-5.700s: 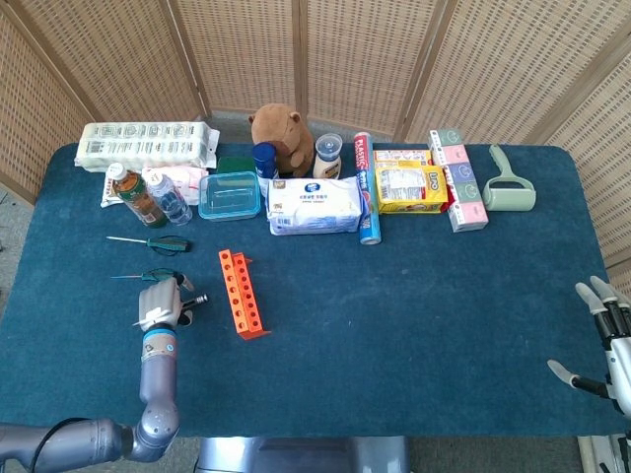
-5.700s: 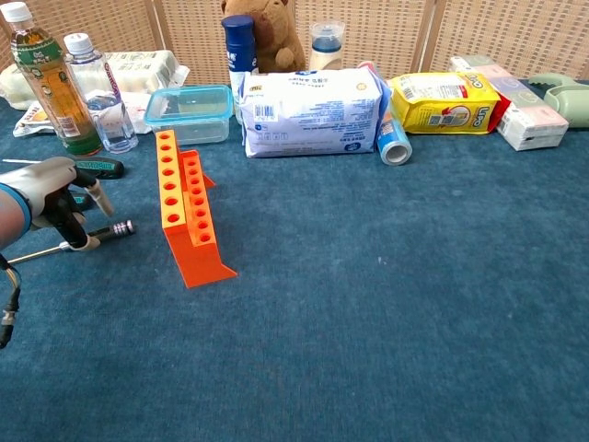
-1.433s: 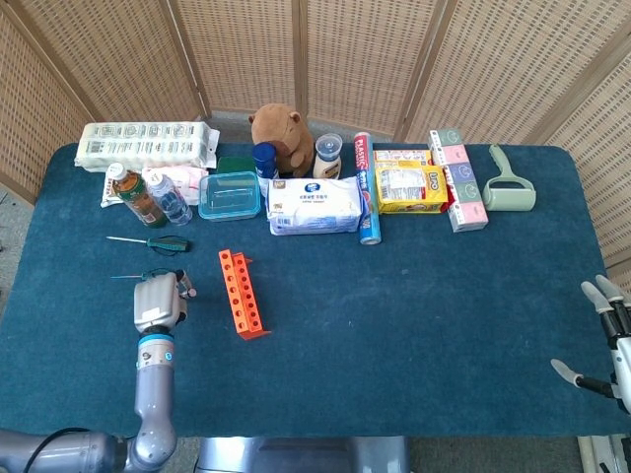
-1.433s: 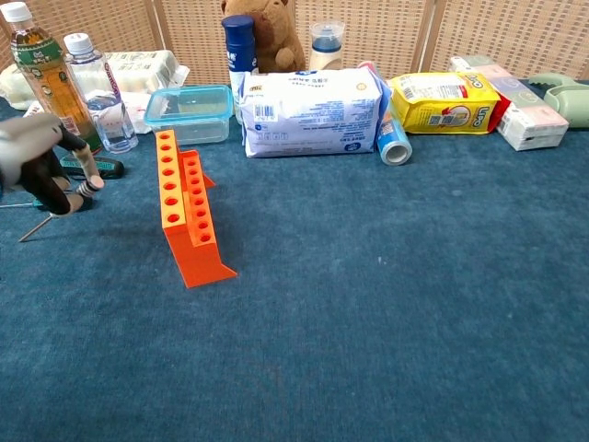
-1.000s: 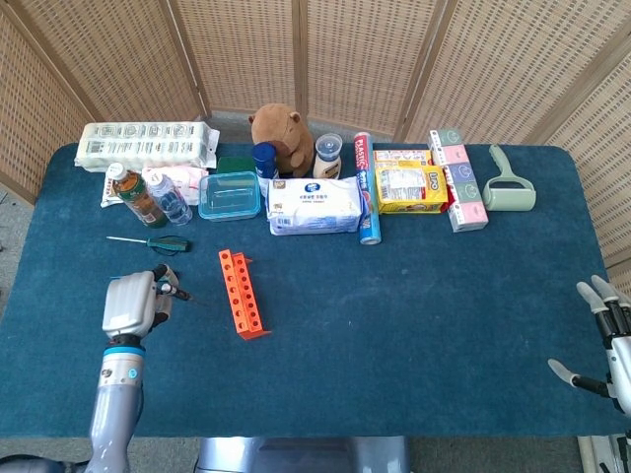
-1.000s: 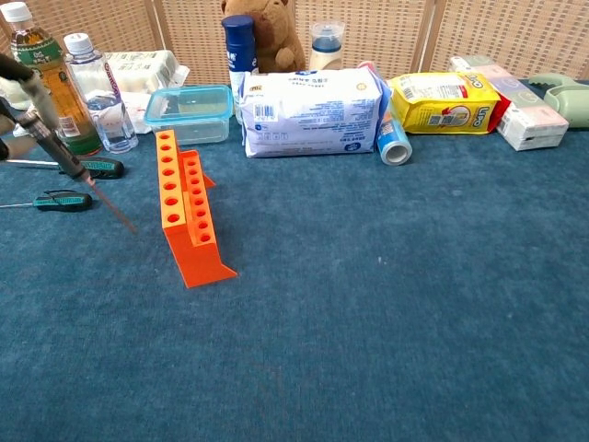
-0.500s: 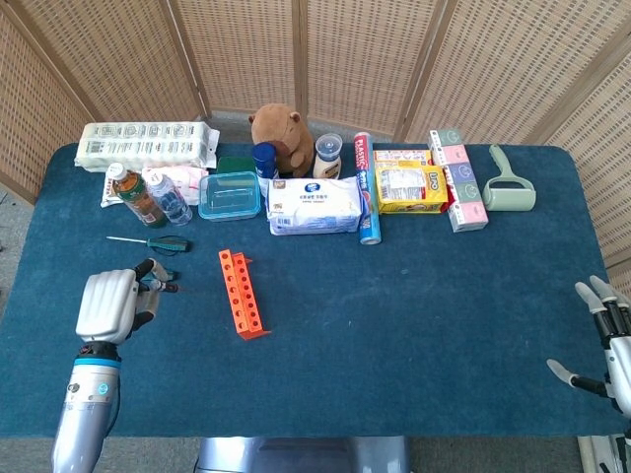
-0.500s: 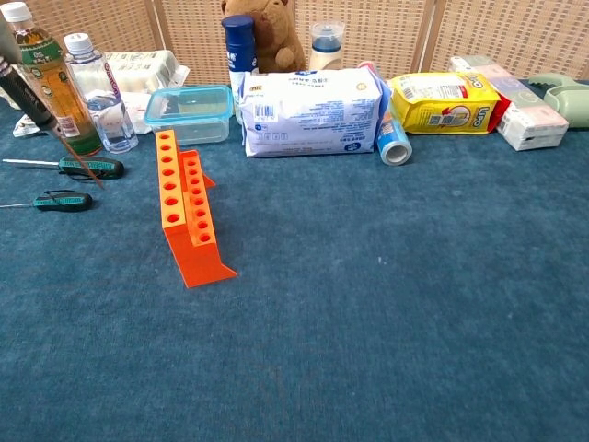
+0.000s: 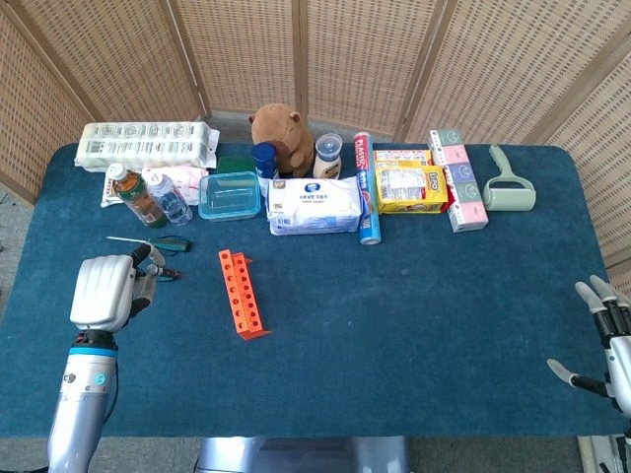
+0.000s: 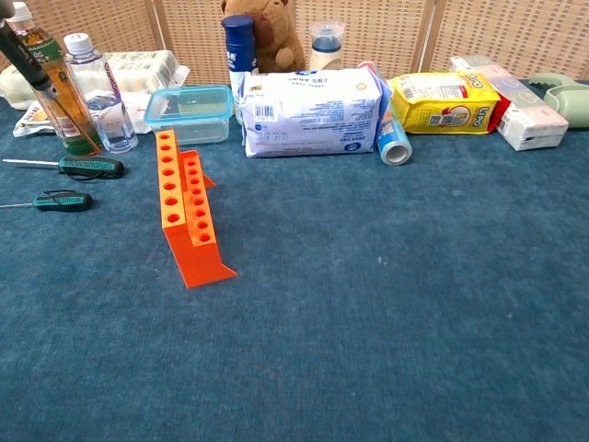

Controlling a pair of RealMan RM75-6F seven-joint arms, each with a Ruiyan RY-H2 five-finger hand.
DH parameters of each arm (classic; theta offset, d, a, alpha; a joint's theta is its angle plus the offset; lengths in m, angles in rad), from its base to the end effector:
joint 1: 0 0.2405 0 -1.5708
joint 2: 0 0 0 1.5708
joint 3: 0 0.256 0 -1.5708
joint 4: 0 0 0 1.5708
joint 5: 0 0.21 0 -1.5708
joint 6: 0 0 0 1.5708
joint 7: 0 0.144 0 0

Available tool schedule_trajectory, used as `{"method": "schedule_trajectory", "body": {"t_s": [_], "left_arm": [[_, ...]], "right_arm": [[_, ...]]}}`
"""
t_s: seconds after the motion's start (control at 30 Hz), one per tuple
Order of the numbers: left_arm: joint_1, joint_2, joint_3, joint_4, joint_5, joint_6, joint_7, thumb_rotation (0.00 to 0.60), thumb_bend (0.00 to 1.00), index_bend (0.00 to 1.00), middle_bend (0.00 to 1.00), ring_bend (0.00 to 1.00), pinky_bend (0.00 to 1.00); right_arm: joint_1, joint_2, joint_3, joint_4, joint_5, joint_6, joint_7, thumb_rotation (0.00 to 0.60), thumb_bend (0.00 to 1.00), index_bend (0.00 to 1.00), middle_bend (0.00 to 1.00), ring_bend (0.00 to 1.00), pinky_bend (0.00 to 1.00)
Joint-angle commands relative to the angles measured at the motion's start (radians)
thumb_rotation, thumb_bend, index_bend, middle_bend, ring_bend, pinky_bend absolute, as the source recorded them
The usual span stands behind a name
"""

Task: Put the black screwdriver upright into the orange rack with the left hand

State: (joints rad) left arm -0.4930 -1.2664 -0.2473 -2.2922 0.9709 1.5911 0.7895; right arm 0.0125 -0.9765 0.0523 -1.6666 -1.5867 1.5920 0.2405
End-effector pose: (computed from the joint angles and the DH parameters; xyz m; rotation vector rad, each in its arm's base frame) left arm -0.1186 0.2526 0.1288 -1.3591 -0.9641 -0.9768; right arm -0.3027 -0.1583 0.2075 1.3164 -0.9449 1.0871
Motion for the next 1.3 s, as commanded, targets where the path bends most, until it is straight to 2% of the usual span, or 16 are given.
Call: {"method": "schedule_trajectory", "body": {"t_s": [0.03,0.3,0.67,1.3], "left_arm": [[-0.008,0.008,-0.007,0.012,0.010,-0.008,-0.004,0.600,0.43,0.50,1.00,1.00,0.98],[-0.026,0.030,-0.017,0.044,0.036,-0.059,-0.057,0.600,0.43,0.50,1.00,1.00,0.98],[-0.059,0.028,-0.054,0.107,0.011,-0.100,-0.114,0.600,0.43,0.50,1.00,1.00,0.98],[-0.107,-0.019,-0.064,0.149,-0.040,-0.103,-0.083,0.600,0.43,0.50,1.00,1.00,0.98]], "right_arm": [[0.001,-0.001,0.000,-0.001,0.002,-0.002,-0.002,0.600,0.00,0.02,0.00,0.00,0.00],[0.003,-0.004,-0.001,-0.002,0.003,-0.008,-0.013,0.600,0.00,0.02,0.00,0.00,0.00],[0.006,-0.005,0.002,-0.003,0.011,-0.016,-0.016,0.600,0.00,0.02,0.00,0.00,0.00],[0.006,0.001,0.005,-0.002,0.018,-0.018,-0.002,0.600,0.00,0.02,0.00,0.00,0.00]]}}
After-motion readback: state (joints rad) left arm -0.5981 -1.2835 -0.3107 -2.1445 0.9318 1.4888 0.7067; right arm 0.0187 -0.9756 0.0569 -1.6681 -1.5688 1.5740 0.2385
